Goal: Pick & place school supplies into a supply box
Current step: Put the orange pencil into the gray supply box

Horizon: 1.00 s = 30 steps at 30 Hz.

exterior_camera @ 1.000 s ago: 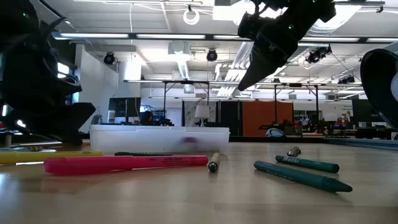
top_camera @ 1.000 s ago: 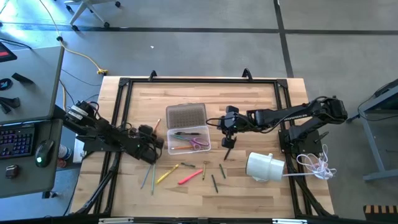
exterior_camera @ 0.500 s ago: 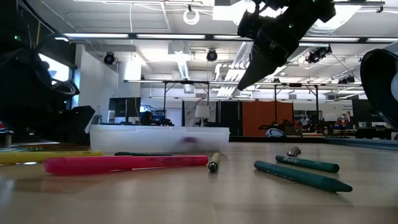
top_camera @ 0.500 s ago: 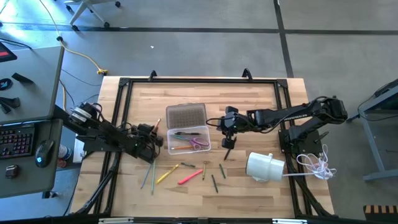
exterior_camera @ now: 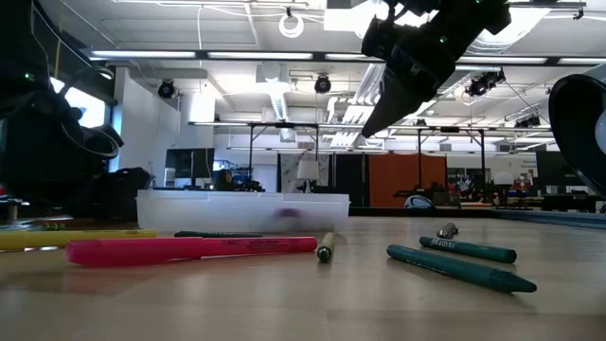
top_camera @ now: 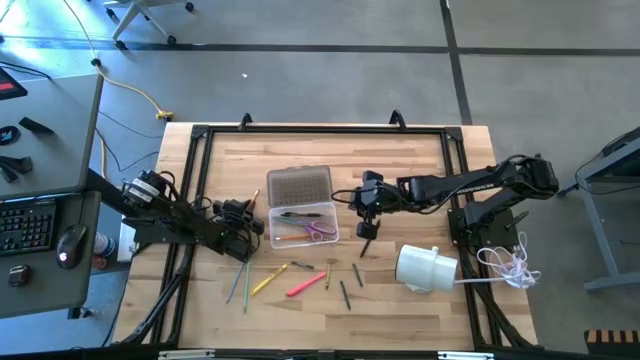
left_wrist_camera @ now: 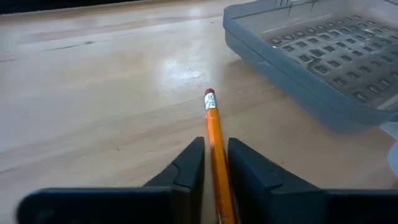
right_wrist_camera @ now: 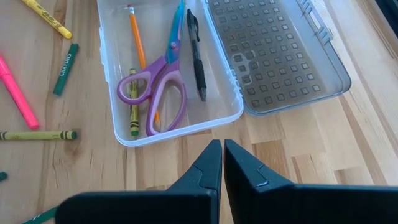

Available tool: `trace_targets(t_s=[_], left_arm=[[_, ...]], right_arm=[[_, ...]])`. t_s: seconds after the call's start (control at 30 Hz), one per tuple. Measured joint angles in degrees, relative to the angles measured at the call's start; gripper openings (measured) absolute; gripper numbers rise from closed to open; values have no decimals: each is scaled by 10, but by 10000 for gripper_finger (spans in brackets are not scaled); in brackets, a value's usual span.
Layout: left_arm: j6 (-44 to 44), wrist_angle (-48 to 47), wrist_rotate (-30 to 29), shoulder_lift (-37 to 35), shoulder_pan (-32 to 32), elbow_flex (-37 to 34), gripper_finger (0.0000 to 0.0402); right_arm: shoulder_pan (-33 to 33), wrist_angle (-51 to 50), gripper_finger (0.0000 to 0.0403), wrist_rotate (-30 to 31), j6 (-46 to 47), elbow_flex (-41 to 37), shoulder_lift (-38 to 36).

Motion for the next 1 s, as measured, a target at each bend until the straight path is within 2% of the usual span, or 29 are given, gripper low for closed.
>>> trace_targets(t_s=[0.1,0.3,0.5,0.73,0.8,0.87,0.93,1.0], left_arm=[[-1,6,-3,-1,0,1,41],[2,-25,-2,-16,0,24,38],[-2,-204,19,-85,0,84,38],[15,-401,2,-183,0,182,38],[66,-425,3,-207,0,217,38],[160,-404,23,-220,0,253,38],[290,-368,72,-230,0,280,37],[429,-279,139,-228,8,298,37]], right_arm=[[0,0,2,0,0,0,0],[0,0,2,0,0,0,0],[0,-5,1,0,1,0,0],[0,-4,1,0,0,0,0],[0,-4,2,0,0,0,0],[0,-5,2,0,0,0,0],[0,-4,1,0,-1,0,0],[0,-5,1,0,-5,0,0]])
